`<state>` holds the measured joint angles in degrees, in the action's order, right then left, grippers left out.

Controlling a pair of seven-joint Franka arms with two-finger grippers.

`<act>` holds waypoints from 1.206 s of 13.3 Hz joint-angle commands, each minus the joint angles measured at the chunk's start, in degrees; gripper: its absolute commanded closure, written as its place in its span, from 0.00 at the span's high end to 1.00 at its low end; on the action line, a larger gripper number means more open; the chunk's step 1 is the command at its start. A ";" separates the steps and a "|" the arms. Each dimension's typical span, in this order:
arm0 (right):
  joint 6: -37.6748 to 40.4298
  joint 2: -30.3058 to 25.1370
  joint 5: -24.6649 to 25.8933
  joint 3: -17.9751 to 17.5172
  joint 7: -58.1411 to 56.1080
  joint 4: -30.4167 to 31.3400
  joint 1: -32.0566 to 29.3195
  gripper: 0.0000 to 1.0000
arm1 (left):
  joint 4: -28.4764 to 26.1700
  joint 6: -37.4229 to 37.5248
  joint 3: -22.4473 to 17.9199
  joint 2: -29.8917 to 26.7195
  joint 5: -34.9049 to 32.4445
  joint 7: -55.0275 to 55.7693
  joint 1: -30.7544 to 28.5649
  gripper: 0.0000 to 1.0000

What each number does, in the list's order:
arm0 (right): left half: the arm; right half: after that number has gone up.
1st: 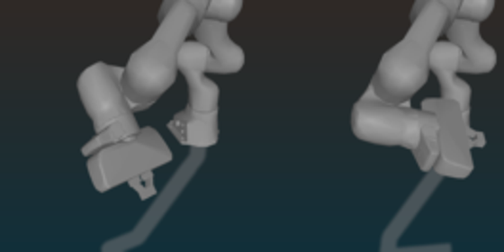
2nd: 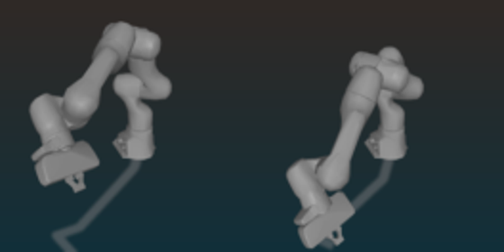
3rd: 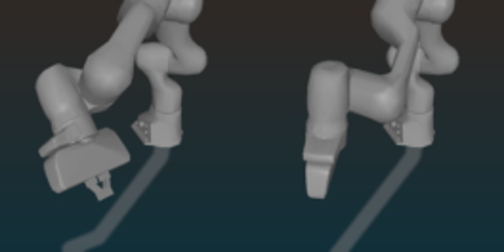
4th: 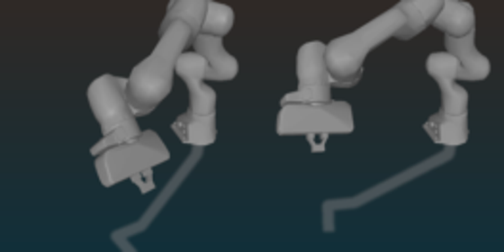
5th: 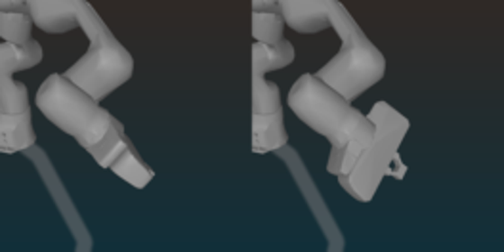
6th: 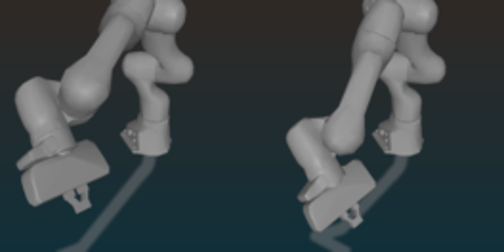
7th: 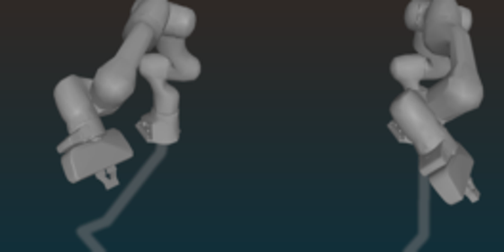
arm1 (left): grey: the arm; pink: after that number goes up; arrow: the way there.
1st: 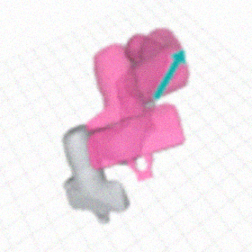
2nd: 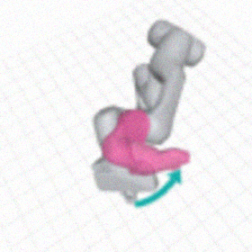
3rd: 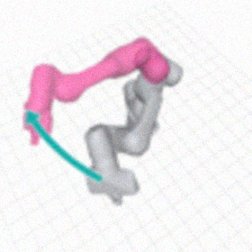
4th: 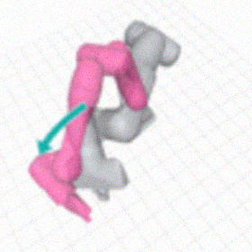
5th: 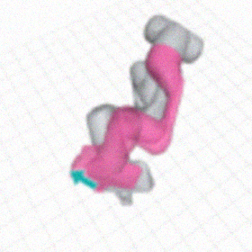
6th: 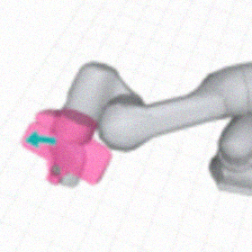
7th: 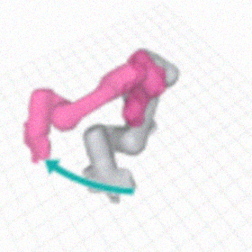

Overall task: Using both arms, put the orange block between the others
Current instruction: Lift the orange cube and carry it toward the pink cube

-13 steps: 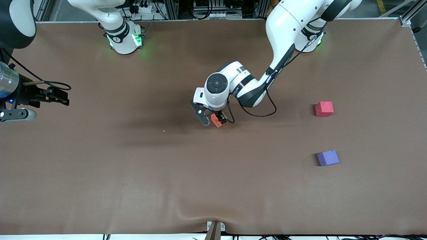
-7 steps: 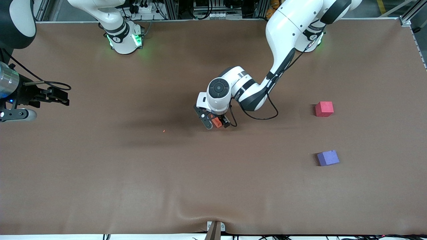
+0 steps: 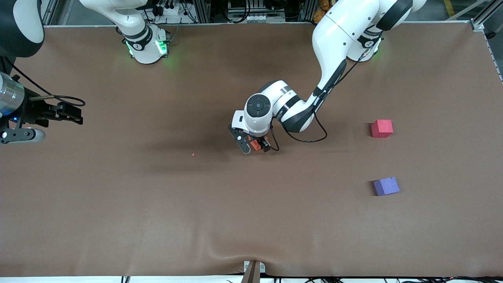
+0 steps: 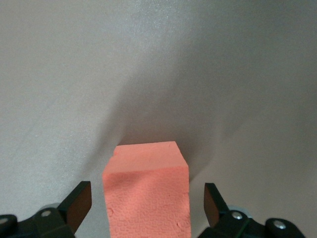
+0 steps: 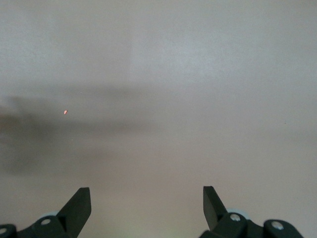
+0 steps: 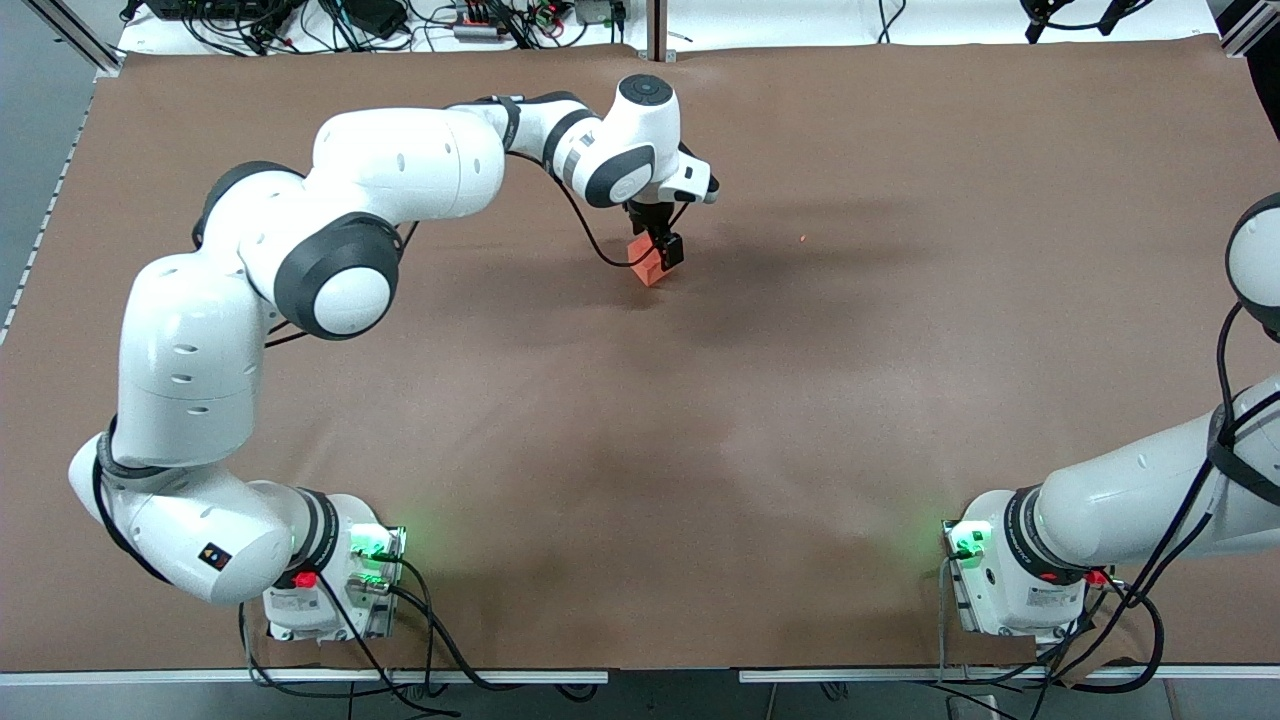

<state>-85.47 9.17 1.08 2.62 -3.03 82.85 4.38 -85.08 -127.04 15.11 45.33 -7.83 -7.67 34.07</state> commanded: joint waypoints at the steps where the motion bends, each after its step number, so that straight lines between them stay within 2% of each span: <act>1: -0.05 -0.29 0.85 -0.16 -0.22 0.03 0.27 1.00 | -0.18 -1.46 0.18 0.72 -1.75 0.64 -0.23 1.00; 4: -0.05 -0.29 0.68 -0.16 -0.22 0.12 0.27 1.00 | -0.18 -1.55 0.18 0.81 -1.75 -0.06 -0.23 1.00; 6: -0.05 -0.38 0.68 -0.16 -0.31 0.12 0.19 1.00 | -0.18 -1.72 0.18 0.81 -1.75 -0.15 -0.23 0.76; 7: -0.05 -0.38 0.68 -0.16 -0.22 0.12 0.27 1.00 | -0.18 -1.72 0.18 0.81 -1.75 -0.15 -0.23 0.61; 8: -0.05 -0.29 0.68 -0.16 -0.22 0.12 0.27 1.00 | -0.18 -1.72 0.18 0.81 -1.75 -0.15 -0.23 0.40; 9: -0.05 -0.29 0.68 -0.16 -0.22 0.12 0.27 1.00 | -0.26 -1.72 0.18 0.81 -1.75 -0.15 -0.23 0.23; 10: -0.05 -0.29 0.68 -0.16 -0.31 0.12 0.27 1.00 | -0.26 -1.72 0.18 0.73 -1.75 -0.15 -0.32 0.13; 12: -0.05 -0.29 0.68 -0.16 -0.31 0.12 0.19 1.00 | -1.66 -1.11 0.18 -0.24 -1.66 0.02 -1.02 0.09; 13: -0.05 -0.29 0.68 -0.16 -0.31 0.12 0.19 1.00 | -2.98 0.20 0.27 -2.50 -1.74 0.37 -2.77 0.06; 14: -0.05 -0.29 0.68 -0.16 -0.31 0.12 0.19 1.00 | -3.86 3.43 0.36 -4.79 -1.31 0.63 -4.09 0.00; 16: -0.05 -0.29 0.59 -0.16 -0.31 0.12 0.19 1.00 | -3.96 10.81 0.53 -8.40 -0.87 1.95 -7.08 0.00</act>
<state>-85.47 9.18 1.08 2.59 -3.03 82.86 4.48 -85.87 -121.61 15.00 42.84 -7.91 -7.43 30.08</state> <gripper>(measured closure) 0.000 0.463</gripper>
